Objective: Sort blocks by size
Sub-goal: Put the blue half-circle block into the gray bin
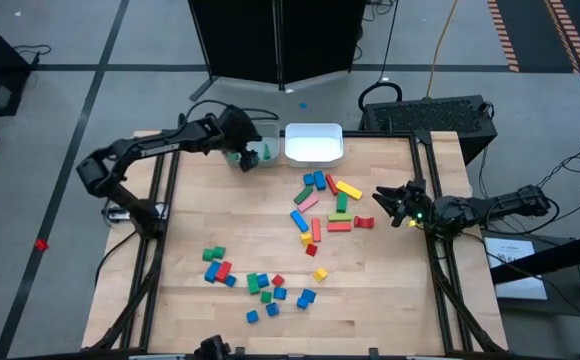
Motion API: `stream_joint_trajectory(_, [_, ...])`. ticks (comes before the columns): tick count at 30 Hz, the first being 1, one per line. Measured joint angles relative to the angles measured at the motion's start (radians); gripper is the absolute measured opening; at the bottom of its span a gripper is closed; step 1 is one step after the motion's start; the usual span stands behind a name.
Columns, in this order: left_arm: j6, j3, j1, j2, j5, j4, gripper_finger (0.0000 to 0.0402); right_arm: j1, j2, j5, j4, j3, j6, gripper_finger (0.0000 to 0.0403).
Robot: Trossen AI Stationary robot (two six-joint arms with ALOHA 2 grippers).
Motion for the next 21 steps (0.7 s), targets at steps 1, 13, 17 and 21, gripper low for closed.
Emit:
stream_joint_trajectory(1, [-0.019, 0.000, -0.001, -0.017, 0.038, -0.027, 0.0324, 0.000, 0.000, 0.000, 0.000, 0.000, 0.000, 0.0194])
stream_joint_trajectory(13, [-0.190, -0.045, -0.347, -0.154, 0.377, -0.371, 0.0304, 0.000, 0.000, -0.003, -0.001, 0.000, -0.009, 0.0194])
stream_joint_trajectory(17, [-0.279, -0.133, -0.558, -0.166, 0.352, -0.282, 0.0304, 0.000, 0.000, -0.004, -0.002, 0.000, -0.010, 0.0194])
stream_joint_trajectory(21, [-0.281, -0.188, -0.756, -0.170, 0.245, -0.183, 0.0304, 0.000, 0.000, -0.005, -0.005, 0.000, -0.011, 0.0194])
